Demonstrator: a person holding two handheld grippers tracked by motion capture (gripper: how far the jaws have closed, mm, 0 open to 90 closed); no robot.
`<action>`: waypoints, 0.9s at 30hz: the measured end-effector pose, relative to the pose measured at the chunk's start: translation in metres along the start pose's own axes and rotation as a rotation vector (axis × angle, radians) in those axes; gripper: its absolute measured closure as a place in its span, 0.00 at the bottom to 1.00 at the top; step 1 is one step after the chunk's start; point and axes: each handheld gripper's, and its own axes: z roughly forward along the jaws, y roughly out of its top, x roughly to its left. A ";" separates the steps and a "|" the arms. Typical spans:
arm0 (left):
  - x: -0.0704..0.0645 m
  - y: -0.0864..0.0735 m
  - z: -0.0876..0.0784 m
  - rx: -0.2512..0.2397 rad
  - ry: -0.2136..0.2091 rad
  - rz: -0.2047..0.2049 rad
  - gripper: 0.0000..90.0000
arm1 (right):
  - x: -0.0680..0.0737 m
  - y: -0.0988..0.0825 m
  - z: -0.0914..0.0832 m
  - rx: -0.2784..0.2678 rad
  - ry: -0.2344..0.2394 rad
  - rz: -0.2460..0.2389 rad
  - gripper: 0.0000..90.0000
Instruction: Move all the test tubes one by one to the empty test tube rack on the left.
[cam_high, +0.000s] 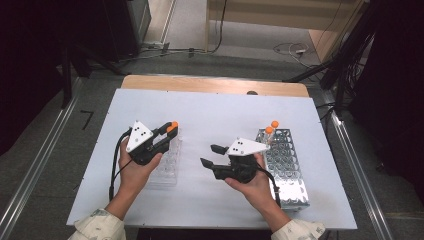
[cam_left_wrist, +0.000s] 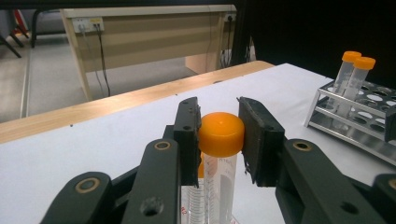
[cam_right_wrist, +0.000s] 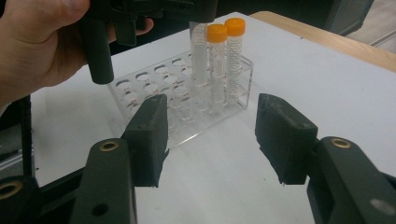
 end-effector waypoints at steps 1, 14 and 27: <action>0.000 0.000 0.000 0.000 0.000 -0.001 0.75 | 0.000 0.000 0.000 0.000 0.000 0.000 0.48; -0.003 0.002 -0.001 -0.001 -0.033 -0.032 0.55 | -0.001 0.001 -0.002 -0.006 -0.002 0.008 0.48; -0.013 0.009 -0.005 0.021 -0.057 -0.114 0.32 | -0.013 0.003 -0.030 -0.030 -0.050 0.039 0.46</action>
